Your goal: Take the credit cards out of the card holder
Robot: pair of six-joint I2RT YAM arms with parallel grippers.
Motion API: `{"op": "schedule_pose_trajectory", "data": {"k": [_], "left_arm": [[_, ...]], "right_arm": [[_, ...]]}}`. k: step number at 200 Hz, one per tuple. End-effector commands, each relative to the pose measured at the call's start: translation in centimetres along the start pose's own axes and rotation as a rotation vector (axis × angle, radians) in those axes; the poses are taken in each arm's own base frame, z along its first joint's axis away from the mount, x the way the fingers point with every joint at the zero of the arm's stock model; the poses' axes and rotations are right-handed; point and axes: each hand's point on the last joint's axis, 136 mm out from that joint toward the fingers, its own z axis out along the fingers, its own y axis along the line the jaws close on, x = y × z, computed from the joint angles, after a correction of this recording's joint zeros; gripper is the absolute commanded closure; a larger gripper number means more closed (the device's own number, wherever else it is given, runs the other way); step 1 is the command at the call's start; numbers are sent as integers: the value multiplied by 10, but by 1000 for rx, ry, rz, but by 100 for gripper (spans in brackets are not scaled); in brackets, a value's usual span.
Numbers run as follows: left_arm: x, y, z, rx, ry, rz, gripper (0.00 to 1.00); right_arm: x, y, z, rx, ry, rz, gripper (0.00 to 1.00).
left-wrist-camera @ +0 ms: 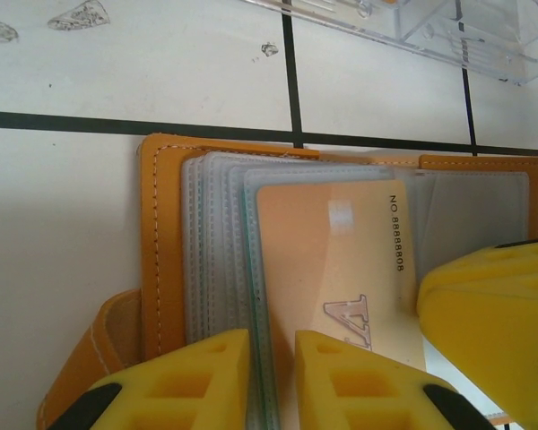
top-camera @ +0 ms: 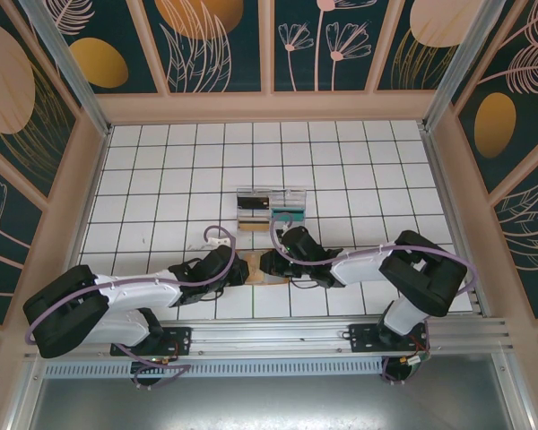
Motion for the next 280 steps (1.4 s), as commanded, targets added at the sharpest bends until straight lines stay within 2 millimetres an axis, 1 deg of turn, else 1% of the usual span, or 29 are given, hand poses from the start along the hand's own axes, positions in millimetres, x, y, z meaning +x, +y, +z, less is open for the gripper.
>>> {"op": "schedule_pose_trajectory", "data": {"k": [1, 41, 78, 90, 98, 136, 185, 201, 213, 236, 246, 280], "left_arm": [[3, 5, 2, -15, 14, -14, 78], [5, 7, 4, -29, 23, -12, 79], [6, 8, 7, -38, 31, -9, 79], [7, 8, 8, -40, 35, -8, 81], [7, 9, 8, -42, 36, -8, 85], [8, 11, 8, -52, 39, -7, 86], [8, 9, 9, -49, 39, -8, 88], [8, 9, 9, -49, 42, -7, 91], [8, 10, 9, -54, 43, -6, 92], [8, 11, 9, -59, 43, -7, 94], [9, 12, 9, -65, 44, -6, 97], [9, 14, 10, -74, 48, -8, 100]], "right_arm": [[-3, -1, 0, 35, -18, 8, 81], [-7, -3, -6, 60, -44, -4, 81], [-6, -3, -5, 56, -41, -6, 81], [-6, -5, -5, 58, -43, 0, 81], [-7, -4, -6, 55, -43, -1, 81], [-13, -1, -14, 50, -72, -15, 81], [-5, -7, -2, 43, -18, -3, 81], [-5, -10, 0, 56, -20, 6, 81], [-6, -10, -1, 62, -24, 6, 81], [-8, -15, -5, 87, -45, 5, 81], [-10, -15, -7, 91, -54, 5, 81], [-10, -19, -12, 97, -67, 9, 81]]}}
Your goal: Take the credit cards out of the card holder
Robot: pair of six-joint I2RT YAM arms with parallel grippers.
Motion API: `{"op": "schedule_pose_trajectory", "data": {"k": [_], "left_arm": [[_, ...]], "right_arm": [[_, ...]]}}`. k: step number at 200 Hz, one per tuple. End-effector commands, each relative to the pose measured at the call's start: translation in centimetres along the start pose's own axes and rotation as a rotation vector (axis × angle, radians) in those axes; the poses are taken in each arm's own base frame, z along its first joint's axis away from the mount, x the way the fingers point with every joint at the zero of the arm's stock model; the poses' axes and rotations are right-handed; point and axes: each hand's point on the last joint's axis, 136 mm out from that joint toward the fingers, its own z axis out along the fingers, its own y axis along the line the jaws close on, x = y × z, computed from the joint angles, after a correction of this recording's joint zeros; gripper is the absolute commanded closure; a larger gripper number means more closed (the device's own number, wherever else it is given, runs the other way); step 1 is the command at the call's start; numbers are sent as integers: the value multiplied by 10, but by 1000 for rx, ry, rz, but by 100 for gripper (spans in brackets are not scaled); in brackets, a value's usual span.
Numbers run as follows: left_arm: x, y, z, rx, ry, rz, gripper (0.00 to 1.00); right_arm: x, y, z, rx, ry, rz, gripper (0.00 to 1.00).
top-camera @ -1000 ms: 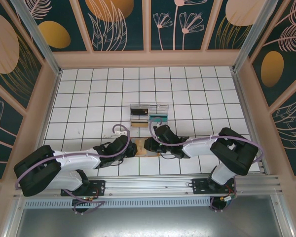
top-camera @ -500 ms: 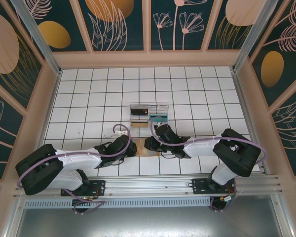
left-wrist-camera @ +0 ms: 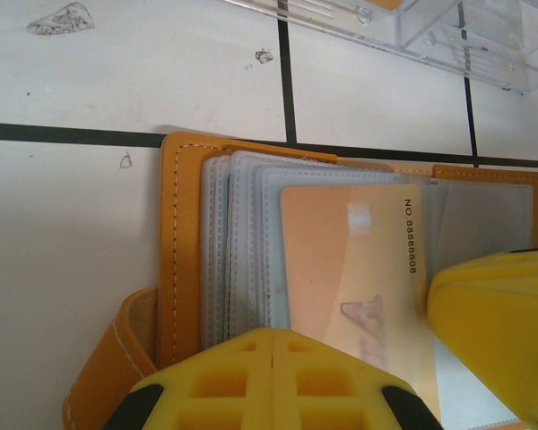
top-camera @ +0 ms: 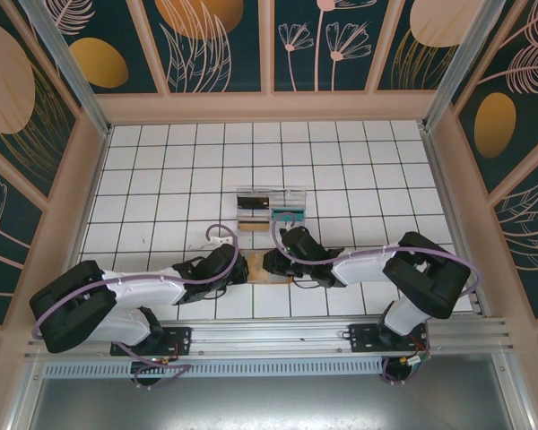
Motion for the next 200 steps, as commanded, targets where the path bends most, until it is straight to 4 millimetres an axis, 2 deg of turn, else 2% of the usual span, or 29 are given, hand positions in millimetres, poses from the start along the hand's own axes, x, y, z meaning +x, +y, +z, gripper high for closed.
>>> {"op": "schedule_pose_trajectory", "data": {"k": [1, 26, 76, 131, 184, 200], "left_arm": [[11, 17, 3, -68, 48, 4, 100], [12, 17, 4, -69, 53, 5, 100], [12, 16, 4, -69, 54, 5, 100], [12, 15, 5, -63, 54, 4, 100], [12, 15, 4, -59, 55, 5, 100], [13, 15, 4, -61, 57, 5, 100]], "right_arm": [[-4, -8, -7, 32, -28, 2, 81], [-4, -7, -9, 26, -30, -3, 81], [-3, -20, -10, 58, -36, 20, 81], [3, -7, 0, -22, 15, 13, 82], [5, -5, 4, -37, 30, 11, 83], [5, -6, 3, -36, 30, 11, 87]]}}
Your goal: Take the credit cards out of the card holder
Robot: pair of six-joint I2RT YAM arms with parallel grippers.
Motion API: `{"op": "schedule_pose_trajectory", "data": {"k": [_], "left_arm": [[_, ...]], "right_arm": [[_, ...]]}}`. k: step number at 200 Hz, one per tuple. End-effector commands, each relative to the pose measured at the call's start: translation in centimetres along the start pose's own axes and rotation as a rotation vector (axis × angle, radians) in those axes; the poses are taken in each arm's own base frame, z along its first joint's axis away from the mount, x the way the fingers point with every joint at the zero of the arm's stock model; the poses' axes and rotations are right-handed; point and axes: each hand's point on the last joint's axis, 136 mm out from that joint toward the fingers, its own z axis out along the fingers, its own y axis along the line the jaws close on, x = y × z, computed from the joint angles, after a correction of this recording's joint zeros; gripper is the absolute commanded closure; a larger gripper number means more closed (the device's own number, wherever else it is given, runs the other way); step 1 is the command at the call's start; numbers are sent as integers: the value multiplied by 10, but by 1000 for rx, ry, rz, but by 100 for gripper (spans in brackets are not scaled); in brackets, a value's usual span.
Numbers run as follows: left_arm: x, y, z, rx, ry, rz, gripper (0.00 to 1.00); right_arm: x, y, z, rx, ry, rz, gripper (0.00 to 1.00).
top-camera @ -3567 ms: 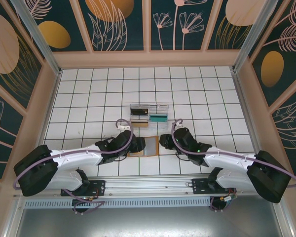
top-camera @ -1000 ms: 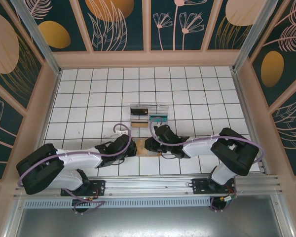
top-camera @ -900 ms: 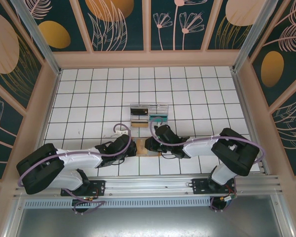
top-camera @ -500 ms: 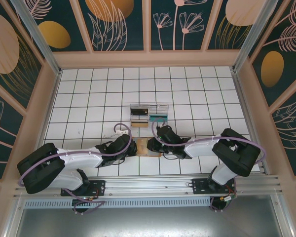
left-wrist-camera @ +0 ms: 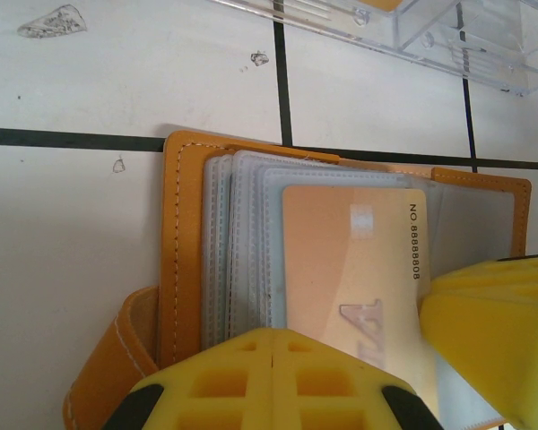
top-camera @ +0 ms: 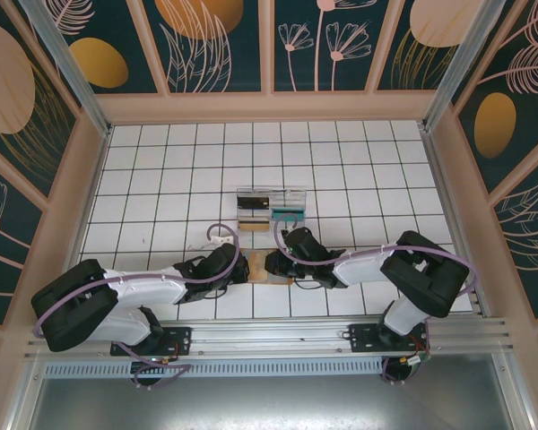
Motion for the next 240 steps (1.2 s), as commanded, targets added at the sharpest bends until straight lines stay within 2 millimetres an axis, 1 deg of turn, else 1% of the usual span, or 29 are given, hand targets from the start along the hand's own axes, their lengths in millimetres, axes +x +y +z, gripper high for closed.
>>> {"op": "schedule_pose_trajectory", "data": {"k": [1, 26, 43, 72, 119, 166, 186, 212, 225, 240], "left_arm": [[14, 17, 3, -58, 55, 5, 100], [13, 15, 3, -53, 55, 3, 100], [14, 16, 3, -56, 56, 3, 100], [14, 20, 3, -74, 55, 3, 100], [15, 31, 2, -116, 51, 10, 100], [14, 31, 1, -119, 48, 15, 100], [14, 31, 0, -117, 47, 18, 100], [12, 27, -1, -108, 41, 20, 100], [8, 25, -3, -102, 27, 14, 100], [1, 18, -8, -77, 0, 10, 100]], "right_arm": [[1, 0, 2, -15, 8, -3, 88], [1, -1, 2, -19, 9, 1, 89], [2, -2, 3, -16, 11, 3, 100], [1, -9, -2, 0, 1, 17, 100], [-2, -25, -18, 12, -26, 42, 100], [-5, -46, -36, 32, -60, 72, 100], [-6, -50, -44, 38, -71, 69, 100], [-11, -44, -56, 11, -100, 36, 100], [-19, -35, -65, -1, -128, -7, 100], [-29, -24, -75, -1, -164, -62, 100]]}}
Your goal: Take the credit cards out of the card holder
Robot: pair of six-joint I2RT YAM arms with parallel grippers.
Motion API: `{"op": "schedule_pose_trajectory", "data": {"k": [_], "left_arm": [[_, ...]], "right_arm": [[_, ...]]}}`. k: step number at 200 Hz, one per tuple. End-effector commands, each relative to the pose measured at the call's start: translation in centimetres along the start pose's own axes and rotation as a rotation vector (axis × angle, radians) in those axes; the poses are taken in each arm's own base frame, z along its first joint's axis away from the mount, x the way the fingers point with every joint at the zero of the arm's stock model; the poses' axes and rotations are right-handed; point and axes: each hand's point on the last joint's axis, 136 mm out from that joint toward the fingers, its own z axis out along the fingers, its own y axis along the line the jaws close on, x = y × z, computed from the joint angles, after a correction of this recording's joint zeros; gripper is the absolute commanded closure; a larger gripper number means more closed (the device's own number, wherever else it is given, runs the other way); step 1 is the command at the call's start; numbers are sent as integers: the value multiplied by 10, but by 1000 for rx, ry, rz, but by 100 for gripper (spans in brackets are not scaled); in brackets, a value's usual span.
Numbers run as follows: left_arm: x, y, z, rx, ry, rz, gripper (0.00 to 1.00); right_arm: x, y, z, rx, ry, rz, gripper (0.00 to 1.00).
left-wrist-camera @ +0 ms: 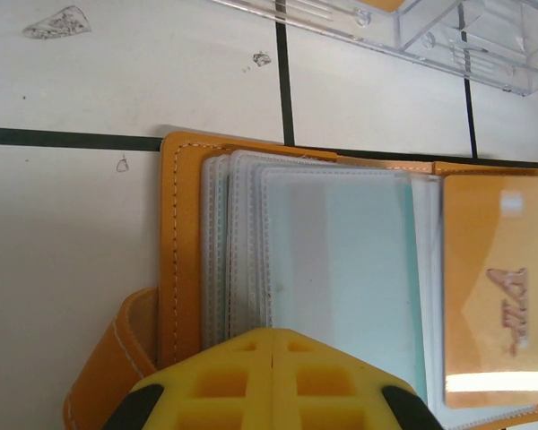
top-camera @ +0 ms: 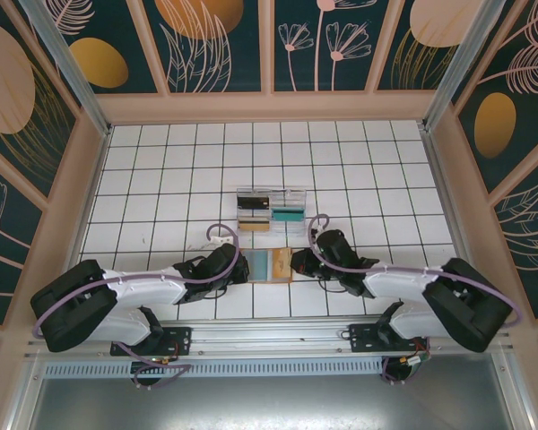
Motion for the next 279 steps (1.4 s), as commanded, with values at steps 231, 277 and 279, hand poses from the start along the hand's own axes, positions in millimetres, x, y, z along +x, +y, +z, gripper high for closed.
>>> {"op": "schedule_pose_trajectory", "data": {"k": [231, 277, 279], "left_arm": [[-48, 40, -103, 130, -407, -137, 1], [-44, 45, -100, 126, -397, -156, 1], [-44, 45, -99, 124, -397, -157, 1]], "right_arm": [[-65, 151, 0, 47, 11, -1627, 100], [-64, 134, 29, 174, 123, -1833, 100], [-64, 134, 30, 177, 125, -1839, 100]]}}
